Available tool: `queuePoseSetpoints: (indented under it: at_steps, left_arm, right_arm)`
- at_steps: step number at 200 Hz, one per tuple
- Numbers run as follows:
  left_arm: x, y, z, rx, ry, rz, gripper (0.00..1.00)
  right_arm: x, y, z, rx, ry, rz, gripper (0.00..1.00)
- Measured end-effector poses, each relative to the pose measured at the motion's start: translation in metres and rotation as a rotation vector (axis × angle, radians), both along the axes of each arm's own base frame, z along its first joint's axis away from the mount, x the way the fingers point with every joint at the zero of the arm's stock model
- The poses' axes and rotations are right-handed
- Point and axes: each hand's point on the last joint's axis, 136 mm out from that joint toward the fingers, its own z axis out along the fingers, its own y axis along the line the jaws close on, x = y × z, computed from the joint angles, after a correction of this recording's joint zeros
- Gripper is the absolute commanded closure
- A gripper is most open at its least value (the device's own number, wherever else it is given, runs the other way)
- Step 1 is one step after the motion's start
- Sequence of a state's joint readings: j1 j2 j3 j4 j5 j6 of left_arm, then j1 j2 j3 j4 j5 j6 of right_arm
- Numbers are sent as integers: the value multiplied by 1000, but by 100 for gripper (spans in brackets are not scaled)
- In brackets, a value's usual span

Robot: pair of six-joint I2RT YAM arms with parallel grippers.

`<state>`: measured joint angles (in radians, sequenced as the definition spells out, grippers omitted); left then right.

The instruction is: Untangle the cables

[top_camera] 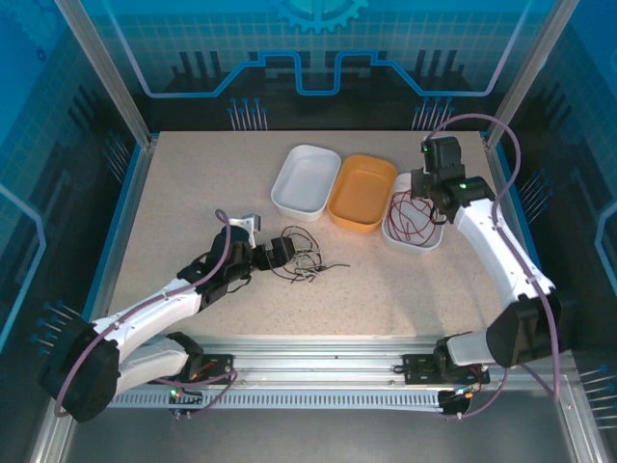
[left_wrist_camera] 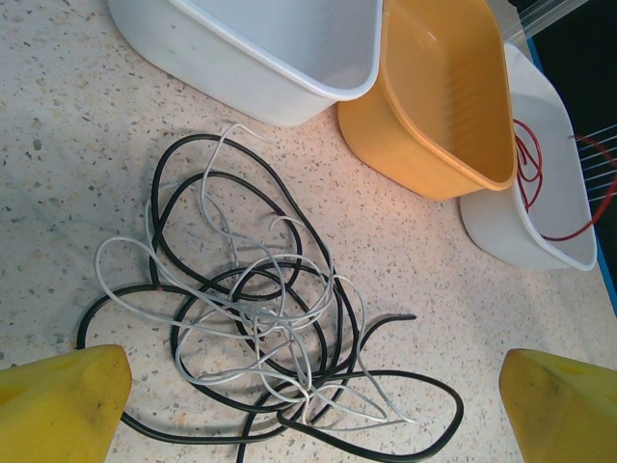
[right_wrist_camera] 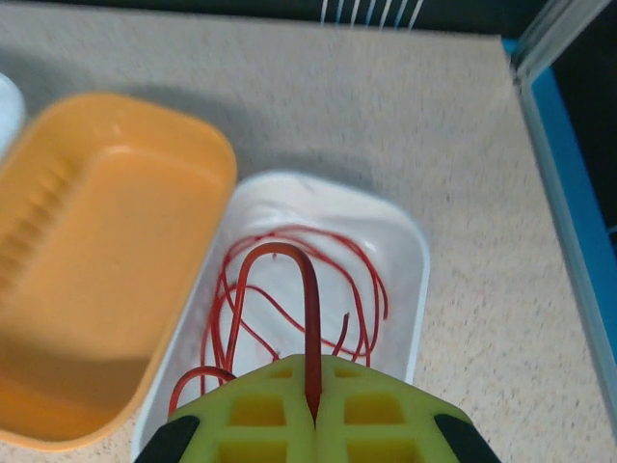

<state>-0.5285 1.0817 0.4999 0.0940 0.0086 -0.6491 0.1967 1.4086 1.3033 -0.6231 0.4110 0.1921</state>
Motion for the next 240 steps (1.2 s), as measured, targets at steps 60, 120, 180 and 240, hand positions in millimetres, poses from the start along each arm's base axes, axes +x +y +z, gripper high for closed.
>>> queuePoseSetpoints:
  at_steps: [60,120,180,240]
  left_arm:
    - [-3,2,2,-6,-10,0,1]
    - [-3,2,1,-8,-6,2,1]
    - [-4,2,-2,-7,-3,3,1]
    - [-6,2,-4,-10,2,-2,1]
  right_arm:
    - [24,-16,-62,-42,178,-76,100]
    - [60,-42,-89,-72,259,-150,100]
    - [66,-58,-129,-84,356,-184,93]
    - [52,-62,-156,-79,413,-182,69]
